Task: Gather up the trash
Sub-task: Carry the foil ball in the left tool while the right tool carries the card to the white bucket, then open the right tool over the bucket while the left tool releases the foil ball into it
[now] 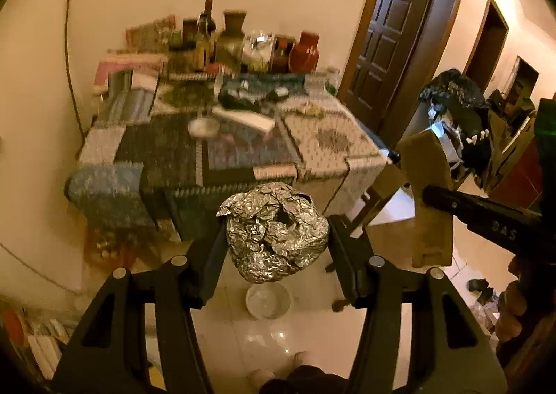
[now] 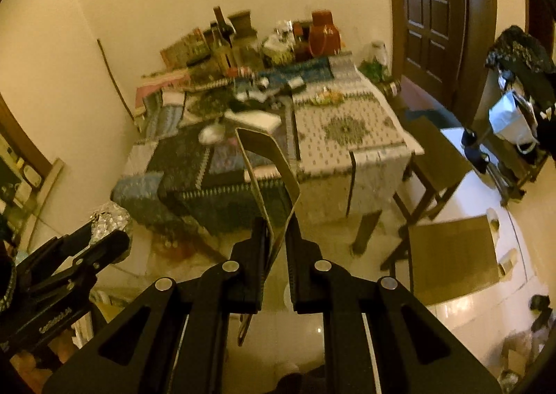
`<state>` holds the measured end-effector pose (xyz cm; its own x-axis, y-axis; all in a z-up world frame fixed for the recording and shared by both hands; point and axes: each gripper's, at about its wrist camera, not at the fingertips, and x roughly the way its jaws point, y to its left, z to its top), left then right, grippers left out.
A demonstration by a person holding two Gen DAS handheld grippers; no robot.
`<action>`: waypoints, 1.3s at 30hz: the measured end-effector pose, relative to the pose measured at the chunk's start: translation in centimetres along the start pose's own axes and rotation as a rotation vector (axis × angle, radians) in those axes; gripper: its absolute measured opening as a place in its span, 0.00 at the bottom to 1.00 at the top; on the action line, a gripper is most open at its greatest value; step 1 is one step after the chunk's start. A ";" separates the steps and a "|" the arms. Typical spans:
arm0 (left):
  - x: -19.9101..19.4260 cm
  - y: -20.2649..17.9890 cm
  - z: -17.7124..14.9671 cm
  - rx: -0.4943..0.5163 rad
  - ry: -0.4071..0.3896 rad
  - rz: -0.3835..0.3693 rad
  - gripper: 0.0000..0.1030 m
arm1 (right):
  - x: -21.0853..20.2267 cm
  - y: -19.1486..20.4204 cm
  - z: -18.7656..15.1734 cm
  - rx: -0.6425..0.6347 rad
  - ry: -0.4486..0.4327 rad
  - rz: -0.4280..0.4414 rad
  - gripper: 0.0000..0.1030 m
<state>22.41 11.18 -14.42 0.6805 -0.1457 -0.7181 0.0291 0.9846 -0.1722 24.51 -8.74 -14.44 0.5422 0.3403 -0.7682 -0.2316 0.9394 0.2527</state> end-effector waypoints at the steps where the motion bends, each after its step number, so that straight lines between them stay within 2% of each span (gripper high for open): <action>1: 0.6 0.0 -0.6 -0.007 0.017 0.002 0.54 | 0.5 -0.3 -0.6 0.004 0.022 -0.002 0.10; 9: 7.3 -0.1 -5.7 -0.069 0.174 0.028 0.54 | 5.8 -3.2 -4.8 0.022 0.176 0.011 0.10; 17: 16.3 0.6 -11.4 -0.113 0.290 0.050 0.54 | 14.5 -6.2 -9.3 -0.010 0.316 0.022 0.10; 28: 28.9 5.1 -20.0 -0.207 0.365 0.098 0.54 | 29.1 -9.8 -16.8 -0.059 0.446 0.029 0.10; 36: 36.0 8.3 -25.3 -0.255 0.399 0.111 0.54 | 38.2 -10.9 -20.4 -0.056 0.465 0.075 0.10; 39: 38.3 9.1 -26.8 -0.273 0.412 0.108 0.54 | 40.1 -10.7 -21.2 -0.052 0.470 0.104 0.14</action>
<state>29.11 12.00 -61.55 0.3220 -0.1248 -0.9385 -0.2556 0.9430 -0.2131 31.65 -6.02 -60.41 0.0930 0.3661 -0.9259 -0.3121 0.8938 0.3220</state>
